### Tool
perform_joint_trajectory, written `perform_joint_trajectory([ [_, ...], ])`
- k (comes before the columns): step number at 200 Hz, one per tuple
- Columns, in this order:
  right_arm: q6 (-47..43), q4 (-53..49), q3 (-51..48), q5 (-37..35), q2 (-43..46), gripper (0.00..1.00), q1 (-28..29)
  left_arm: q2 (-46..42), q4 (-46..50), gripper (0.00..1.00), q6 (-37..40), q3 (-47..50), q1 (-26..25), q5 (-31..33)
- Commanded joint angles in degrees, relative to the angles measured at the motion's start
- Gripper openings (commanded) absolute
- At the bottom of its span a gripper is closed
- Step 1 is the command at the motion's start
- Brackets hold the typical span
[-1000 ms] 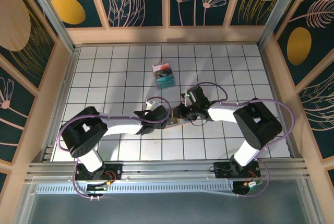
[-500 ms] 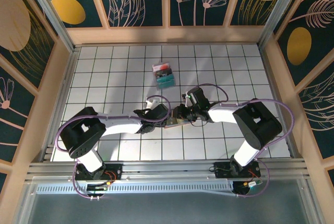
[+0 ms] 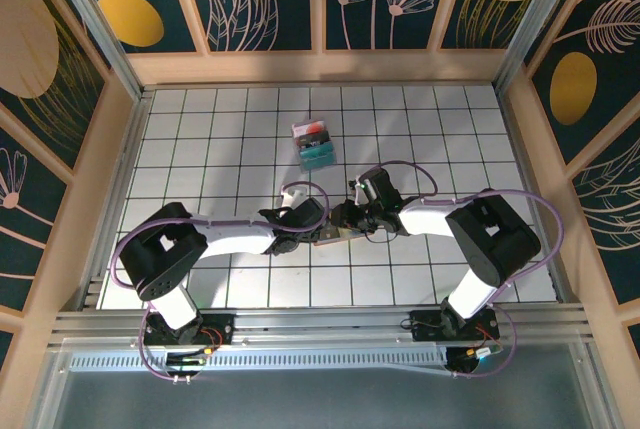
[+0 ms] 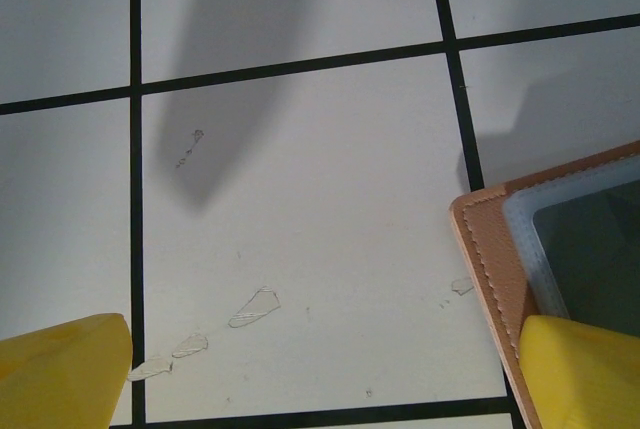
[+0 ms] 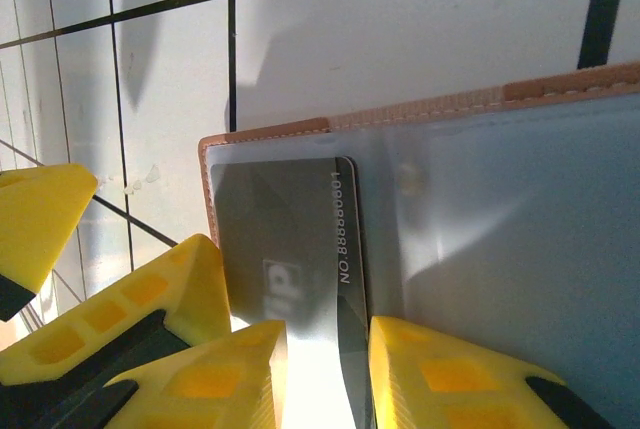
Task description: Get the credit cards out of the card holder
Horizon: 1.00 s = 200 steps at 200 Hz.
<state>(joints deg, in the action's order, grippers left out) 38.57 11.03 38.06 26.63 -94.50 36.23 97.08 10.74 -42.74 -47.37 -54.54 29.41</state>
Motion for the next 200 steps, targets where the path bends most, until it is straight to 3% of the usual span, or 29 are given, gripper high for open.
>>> perform_joint_trajectory([
  [1, 0.8, -1.0, -1.0, -0.5, -0.3, 0.29, 1.1, 0.7, 1.9, 0.99, -0.6, -0.1, 0.7, 0.6],
  [57, 1.6, 1.1, -1.2, 1.4, -0.3, 0.31, 1.0, 2.6, 2.8, 0.99, -0.7, 0.2, 0.8, 0.1],
  [200, 2.5, 0.7, -2.5, 2.1, 2.7, 0.27, 0.9, -2.0, 5.0, 0.99, -1.9, 1.2, 0.8, 0.8],
])
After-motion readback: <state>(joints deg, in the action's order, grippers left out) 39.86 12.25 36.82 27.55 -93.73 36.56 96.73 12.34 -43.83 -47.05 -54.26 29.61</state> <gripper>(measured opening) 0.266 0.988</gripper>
